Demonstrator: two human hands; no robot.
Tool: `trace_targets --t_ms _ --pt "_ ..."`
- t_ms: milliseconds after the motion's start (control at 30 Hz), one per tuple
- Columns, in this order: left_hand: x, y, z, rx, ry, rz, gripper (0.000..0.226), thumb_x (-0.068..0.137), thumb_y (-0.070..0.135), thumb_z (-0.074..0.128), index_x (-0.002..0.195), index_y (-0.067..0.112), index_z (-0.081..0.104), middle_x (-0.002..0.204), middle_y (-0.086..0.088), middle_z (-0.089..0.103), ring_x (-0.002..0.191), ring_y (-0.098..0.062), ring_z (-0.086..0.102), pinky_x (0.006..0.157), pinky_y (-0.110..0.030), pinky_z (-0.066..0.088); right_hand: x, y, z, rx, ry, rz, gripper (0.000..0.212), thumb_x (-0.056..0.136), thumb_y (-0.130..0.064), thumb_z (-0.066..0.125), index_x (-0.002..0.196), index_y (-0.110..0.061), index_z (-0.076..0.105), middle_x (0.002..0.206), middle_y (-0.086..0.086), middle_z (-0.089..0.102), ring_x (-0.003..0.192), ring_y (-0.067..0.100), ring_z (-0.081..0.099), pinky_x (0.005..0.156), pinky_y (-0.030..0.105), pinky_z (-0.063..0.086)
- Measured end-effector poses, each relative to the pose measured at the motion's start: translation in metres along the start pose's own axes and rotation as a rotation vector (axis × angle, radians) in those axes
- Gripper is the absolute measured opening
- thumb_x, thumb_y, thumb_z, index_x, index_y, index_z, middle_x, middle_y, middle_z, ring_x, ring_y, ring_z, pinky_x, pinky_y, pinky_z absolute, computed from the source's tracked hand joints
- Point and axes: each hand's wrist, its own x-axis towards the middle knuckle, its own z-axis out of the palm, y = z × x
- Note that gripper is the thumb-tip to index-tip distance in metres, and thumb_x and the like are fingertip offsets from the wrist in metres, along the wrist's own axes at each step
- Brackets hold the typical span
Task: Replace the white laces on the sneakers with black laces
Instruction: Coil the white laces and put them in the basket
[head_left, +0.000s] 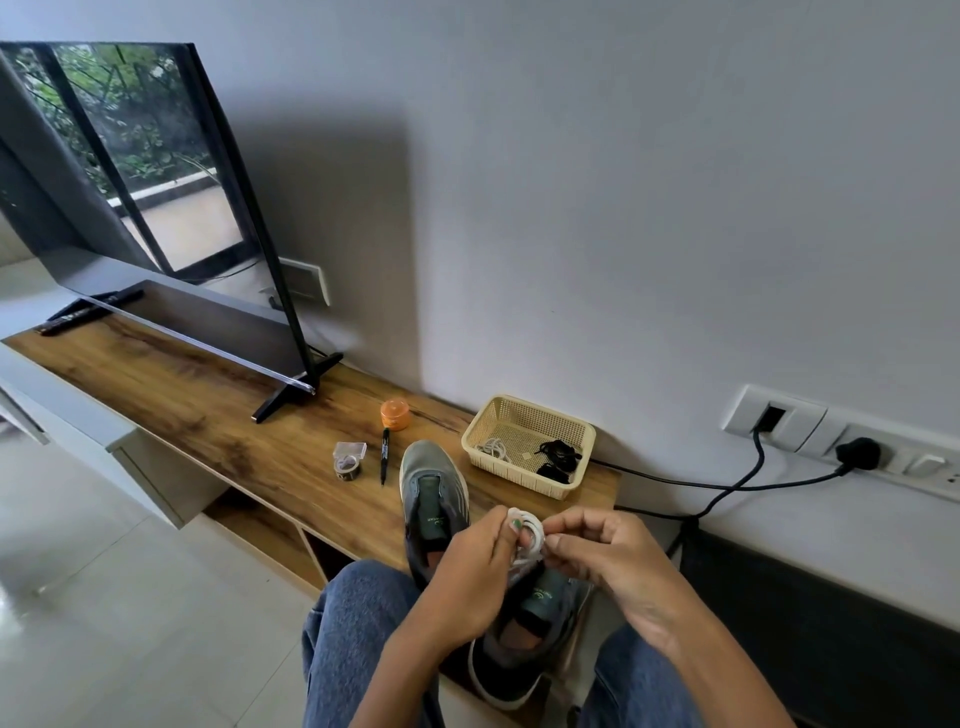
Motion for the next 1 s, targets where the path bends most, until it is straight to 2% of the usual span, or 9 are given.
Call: trace_targets --t_ms 100,233,400,500,567,633,767,900,1000 --pt "0.0 -0.001 0.001 0.081 0.043 0.023 0.029 0.105 0.026 0.034 0.083 0.015 0.049 0.074 0.009 0.05 0.063 0.002 0.044 0.061 -0.016 0.035 -0.001 0.003 0.002 -0.03 -0.022 0.025 0.012 0.084 0.0 0.067 0.092 -0.005 0.074 0.082 0.012 0.073 0.073 0.015 0.067 0.072 0.026 0.053" --pt "-0.003 -0.001 0.002 0.169 0.067 0.076 0.03 0.105 0.029 0.031 0.078 0.02 0.041 0.07 0.007 0.045 0.059 -0.006 0.038 0.057 -0.022 0.031 -0.001 0.005 0.004 -0.071 -0.011 0.042 0.013 0.086 0.0 0.065 0.091 -0.007 0.075 0.083 0.013 0.072 0.075 0.016 0.064 0.074 0.028 0.052" --pt "-0.006 0.003 0.001 0.081 0.093 0.082 0.026 0.104 0.029 0.035 0.085 0.016 0.047 0.071 0.007 0.049 0.06 0.0 0.043 0.058 -0.018 0.035 -0.001 0.006 0.006 -0.115 -0.014 0.046 0.014 0.088 -0.004 0.063 0.088 -0.011 0.075 0.083 0.008 0.072 0.076 0.015 0.064 0.074 0.029 0.051" --pt "-0.007 0.007 0.002 0.007 0.108 0.085 0.024 0.104 0.025 0.038 0.082 0.018 0.046 0.07 0.007 0.049 0.06 0.0 0.043 0.058 -0.017 0.036 -0.002 0.004 0.009 -0.153 0.022 0.034 0.01 0.089 -0.02 0.066 0.085 -0.018 0.076 0.078 -0.001 0.071 0.073 0.004 0.064 0.068 0.021 0.05" --pt "-0.007 0.008 0.001 -0.032 0.106 0.082 0.024 0.103 0.025 0.041 0.082 0.017 0.048 0.069 0.006 0.05 0.06 -0.001 0.043 0.059 -0.017 0.036 -0.005 0.001 0.011 -0.167 0.017 0.016 0.02 0.083 -0.039 0.069 0.081 -0.02 0.076 0.074 -0.005 0.066 0.071 0.001 0.061 0.066 0.018 0.049" --pt "-0.007 0.006 0.0 -0.06 0.093 0.066 0.023 0.102 0.027 0.043 0.083 0.016 0.05 0.07 0.005 0.052 0.061 0.0 0.044 0.059 -0.017 0.037 -0.007 0.001 0.012 -0.185 0.008 -0.009 0.028 0.075 -0.047 0.071 0.082 -0.02 0.076 0.073 -0.004 0.066 0.071 0.003 0.061 0.066 0.016 0.049" --pt "-0.005 0.004 -0.001 -0.121 0.06 0.021 0.022 0.102 0.026 0.044 0.086 0.016 0.056 0.074 0.004 0.054 0.066 -0.004 0.047 0.064 -0.021 0.039 -0.003 0.006 0.015 -0.244 0.122 -0.056 0.007 0.082 -0.025 0.074 0.08 -0.019 0.075 0.075 0.0 0.07 0.069 0.006 0.062 0.062 0.014 0.048" --pt "-0.008 0.009 0.001 -0.377 -0.008 -0.068 0.025 0.103 0.019 0.043 0.096 0.001 0.058 0.08 -0.001 0.054 0.075 -0.009 0.049 0.068 -0.021 0.042 0.0 0.008 0.018 -0.21 0.179 -0.067 0.009 0.084 -0.015 0.068 0.077 -0.015 0.073 0.062 -0.005 0.065 0.057 0.0 0.057 0.053 0.011 0.043" --pt "-0.011 0.012 0.004 -0.594 -0.051 -0.187 0.031 0.102 0.021 0.041 0.107 -0.005 0.058 0.089 -0.008 0.059 0.083 -0.016 0.053 0.069 -0.018 0.046 -0.001 0.009 0.019 -0.167 0.183 -0.132 0.006 0.084 -0.011 0.069 0.08 -0.013 0.073 0.064 -0.006 0.067 0.061 0.002 0.061 0.056 0.011 0.045"
